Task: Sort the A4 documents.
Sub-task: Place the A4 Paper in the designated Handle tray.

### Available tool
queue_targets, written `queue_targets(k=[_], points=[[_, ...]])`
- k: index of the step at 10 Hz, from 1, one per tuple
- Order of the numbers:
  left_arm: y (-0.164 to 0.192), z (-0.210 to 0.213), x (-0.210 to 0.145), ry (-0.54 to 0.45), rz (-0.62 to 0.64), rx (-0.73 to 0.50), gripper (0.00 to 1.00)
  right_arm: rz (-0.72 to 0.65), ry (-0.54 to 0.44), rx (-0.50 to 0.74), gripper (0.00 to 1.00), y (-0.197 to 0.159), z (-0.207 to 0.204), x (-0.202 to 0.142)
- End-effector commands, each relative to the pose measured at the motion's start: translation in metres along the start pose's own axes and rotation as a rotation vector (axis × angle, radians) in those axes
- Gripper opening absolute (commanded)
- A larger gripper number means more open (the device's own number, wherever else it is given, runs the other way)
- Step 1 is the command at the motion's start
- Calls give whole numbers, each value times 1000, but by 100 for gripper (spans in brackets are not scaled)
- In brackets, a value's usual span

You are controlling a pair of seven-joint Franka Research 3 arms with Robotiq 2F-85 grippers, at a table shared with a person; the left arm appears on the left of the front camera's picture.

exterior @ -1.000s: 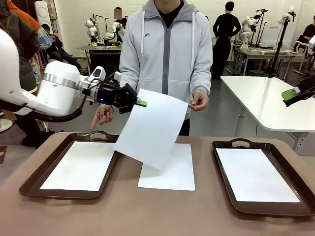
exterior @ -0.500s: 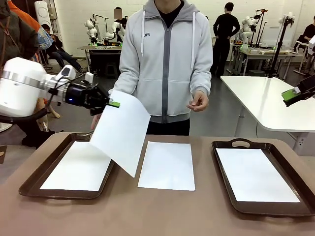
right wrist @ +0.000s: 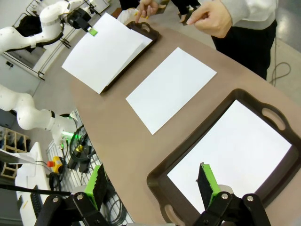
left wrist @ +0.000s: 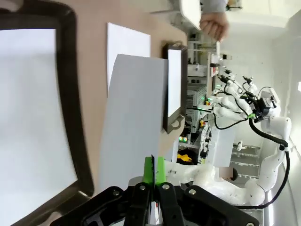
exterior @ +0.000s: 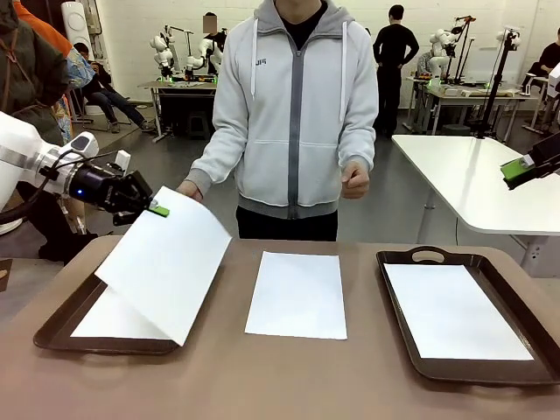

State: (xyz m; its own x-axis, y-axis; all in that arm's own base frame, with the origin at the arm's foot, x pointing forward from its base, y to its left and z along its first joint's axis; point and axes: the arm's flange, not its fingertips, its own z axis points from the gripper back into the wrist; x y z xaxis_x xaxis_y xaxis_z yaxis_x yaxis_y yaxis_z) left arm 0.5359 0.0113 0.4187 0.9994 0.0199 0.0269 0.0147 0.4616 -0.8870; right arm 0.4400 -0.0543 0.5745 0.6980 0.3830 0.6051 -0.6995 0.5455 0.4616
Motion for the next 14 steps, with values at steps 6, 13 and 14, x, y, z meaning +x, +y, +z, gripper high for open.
queue_targets(k=[6,13,14], points=[[59,22,45,8,-5,163,1,4,-1,7,100,0,-2,1],[103,12,61,-26,85,385,1,4,-1,7,100,0,-2,1],[103,11,62,-15,83,392,1,4,-1,7,100,0,-2,1]])
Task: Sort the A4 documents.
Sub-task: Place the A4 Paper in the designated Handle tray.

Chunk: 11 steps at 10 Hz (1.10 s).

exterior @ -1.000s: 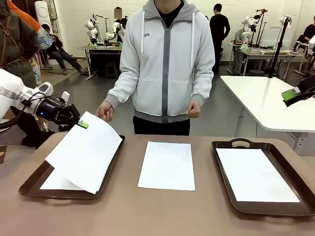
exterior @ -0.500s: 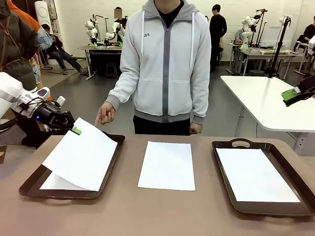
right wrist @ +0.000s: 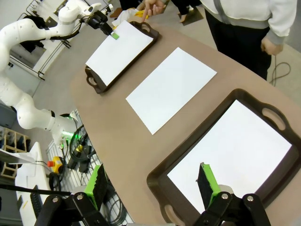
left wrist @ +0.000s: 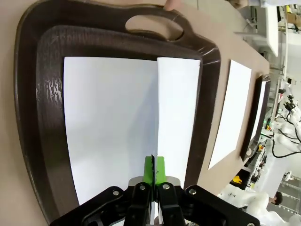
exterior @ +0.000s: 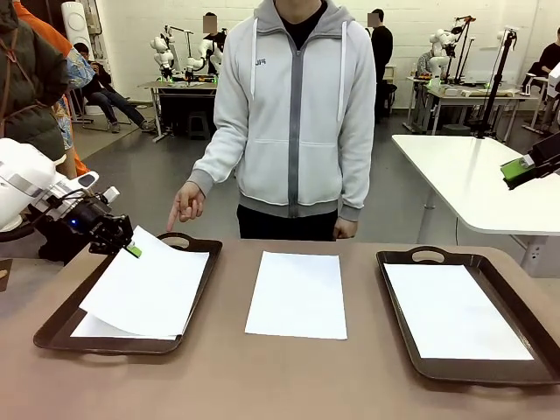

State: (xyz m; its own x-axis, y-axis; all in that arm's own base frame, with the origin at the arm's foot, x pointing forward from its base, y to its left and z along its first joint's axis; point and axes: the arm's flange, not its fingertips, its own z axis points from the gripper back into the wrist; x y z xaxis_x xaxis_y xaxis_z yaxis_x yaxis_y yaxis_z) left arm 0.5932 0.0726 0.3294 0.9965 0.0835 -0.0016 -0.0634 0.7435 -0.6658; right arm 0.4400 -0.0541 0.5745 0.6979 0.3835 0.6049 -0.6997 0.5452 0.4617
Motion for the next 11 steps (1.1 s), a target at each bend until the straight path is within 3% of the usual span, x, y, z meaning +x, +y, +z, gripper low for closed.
queue_targets(k=[1,4,5,6,7,8,9,10,11], points=[[-4,3,8,30,12,45,1,4,-1,6,100,0,-2,1],[-8,0,9,54,32,72,3,4,-1,6,100,0,-2,1],[-7,0,8,53,32,72,20,4,-1,6,100,0,-2,1],[-8,-1,7,56,28,80,23,4,-1,6,100,0,-2,1],[-9,-1,5,55,29,81,39,4,-1,6,100,0,-2,1],[-8,2,3,48,35,83,42,4,-1,6,100,0,-2,1],[-8,4,1,44,39,102,33,4,-1,6,100,0,-2,1],[-9,6,-1,38,42,133,62,4,-1,6,100,0,-2,1],[-10,9,-1,31,42,135,52,4,-1,6,100,0,-2,1]])
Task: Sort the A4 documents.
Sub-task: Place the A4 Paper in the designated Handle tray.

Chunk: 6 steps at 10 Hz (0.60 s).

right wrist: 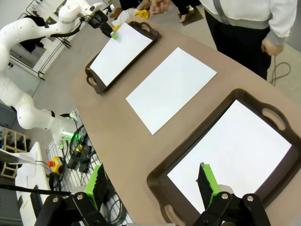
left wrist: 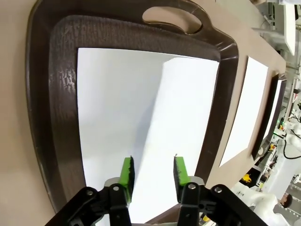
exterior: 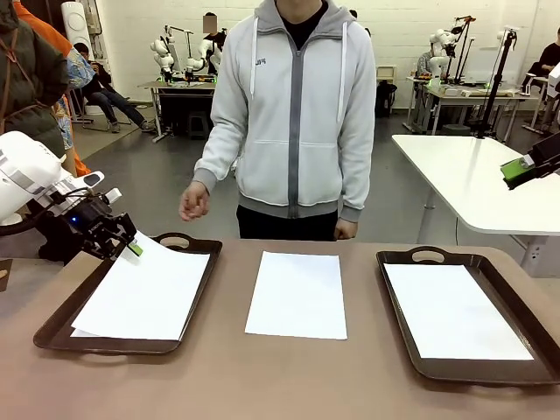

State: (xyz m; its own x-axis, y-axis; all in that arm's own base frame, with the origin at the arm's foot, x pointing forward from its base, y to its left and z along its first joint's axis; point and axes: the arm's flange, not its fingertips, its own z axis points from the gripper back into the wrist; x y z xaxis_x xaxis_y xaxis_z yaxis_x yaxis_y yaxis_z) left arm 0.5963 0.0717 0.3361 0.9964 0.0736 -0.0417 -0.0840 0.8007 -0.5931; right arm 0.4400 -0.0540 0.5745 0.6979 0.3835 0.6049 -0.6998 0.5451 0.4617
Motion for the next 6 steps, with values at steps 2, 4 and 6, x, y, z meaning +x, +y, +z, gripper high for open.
queue_targets(k=[2,4,6], points=[[-7,10,-6,-12,31,68,58,4,-1,6,100,0,-2,1],[-10,16,-9,-28,41,128,78,4,-1,6,100,0,-2,1],[-16,21,-11,-36,33,137,97,4,-1,6,100,0,-2,1]])
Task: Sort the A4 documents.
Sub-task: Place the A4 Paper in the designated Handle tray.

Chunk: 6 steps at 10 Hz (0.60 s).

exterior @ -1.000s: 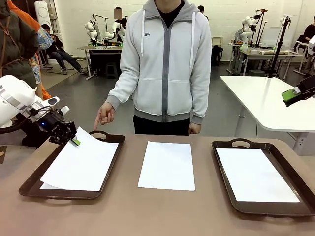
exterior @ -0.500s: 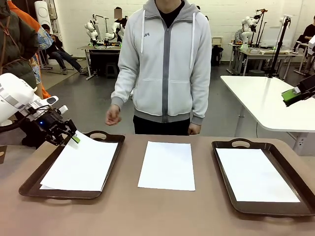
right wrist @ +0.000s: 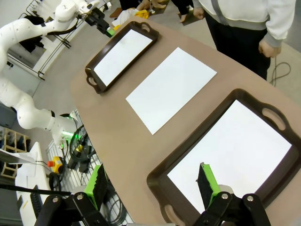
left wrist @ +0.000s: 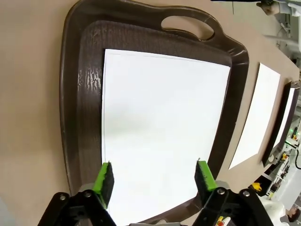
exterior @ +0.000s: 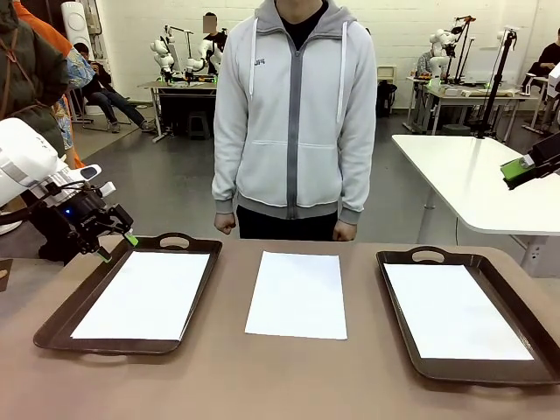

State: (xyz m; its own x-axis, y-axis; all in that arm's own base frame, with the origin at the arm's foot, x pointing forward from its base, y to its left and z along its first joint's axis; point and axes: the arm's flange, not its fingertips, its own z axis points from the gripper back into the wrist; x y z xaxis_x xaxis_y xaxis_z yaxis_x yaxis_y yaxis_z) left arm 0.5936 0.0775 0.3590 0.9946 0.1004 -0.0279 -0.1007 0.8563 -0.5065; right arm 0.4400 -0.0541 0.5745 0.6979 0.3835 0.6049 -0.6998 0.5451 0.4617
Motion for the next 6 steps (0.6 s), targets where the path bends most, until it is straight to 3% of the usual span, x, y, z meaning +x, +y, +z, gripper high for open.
queue_targets(k=[1,2,3,6], points=[[-10,0,-9,-15,13,16,100,4,-1,6,100,0,-2,1],[-13,-1,-9,-6,28,-97,100,4,-1,6,100,0,-2,1],[-3,2,-1,-3,-4,1,100,4,-1,6,100,0,-2,1],[-3,2,-1,-3,-4,1,100,4,-1,6,100,0,-2,1]])
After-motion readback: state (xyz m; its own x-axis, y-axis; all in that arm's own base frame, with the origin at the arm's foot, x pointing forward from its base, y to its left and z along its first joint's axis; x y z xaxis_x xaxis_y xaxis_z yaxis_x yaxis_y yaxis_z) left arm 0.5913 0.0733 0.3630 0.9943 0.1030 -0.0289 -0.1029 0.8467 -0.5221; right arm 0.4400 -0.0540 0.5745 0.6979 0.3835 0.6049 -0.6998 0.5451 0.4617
